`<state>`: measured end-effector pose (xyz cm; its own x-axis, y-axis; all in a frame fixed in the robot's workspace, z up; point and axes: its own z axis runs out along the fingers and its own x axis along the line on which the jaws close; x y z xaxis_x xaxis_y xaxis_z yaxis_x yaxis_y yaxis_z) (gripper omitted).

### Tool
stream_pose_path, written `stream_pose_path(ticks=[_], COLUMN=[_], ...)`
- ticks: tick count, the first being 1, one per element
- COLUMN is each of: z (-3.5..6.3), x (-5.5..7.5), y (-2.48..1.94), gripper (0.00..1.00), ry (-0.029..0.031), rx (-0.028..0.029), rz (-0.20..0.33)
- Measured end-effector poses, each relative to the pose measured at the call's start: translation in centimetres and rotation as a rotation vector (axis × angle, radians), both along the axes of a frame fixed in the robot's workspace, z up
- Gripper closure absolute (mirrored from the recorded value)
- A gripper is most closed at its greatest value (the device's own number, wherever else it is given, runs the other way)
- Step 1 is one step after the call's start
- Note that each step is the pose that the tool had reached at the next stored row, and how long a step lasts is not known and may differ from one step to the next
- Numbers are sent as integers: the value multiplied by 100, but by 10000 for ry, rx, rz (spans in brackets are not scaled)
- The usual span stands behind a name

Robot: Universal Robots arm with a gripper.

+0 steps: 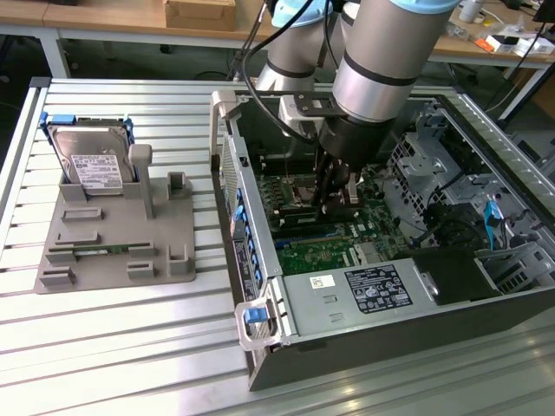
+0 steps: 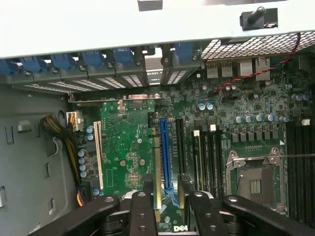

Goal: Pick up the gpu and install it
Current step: 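Press down on the gpu until it lock into place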

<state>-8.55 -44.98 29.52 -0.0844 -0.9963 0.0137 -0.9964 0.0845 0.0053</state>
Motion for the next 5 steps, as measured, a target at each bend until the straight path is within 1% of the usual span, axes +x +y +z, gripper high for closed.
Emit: stream_pose_path(ticks=[5], z=[-1], x=[0], y=[0], gripper=[67], ry=[0], rx=[0], rz=[1])
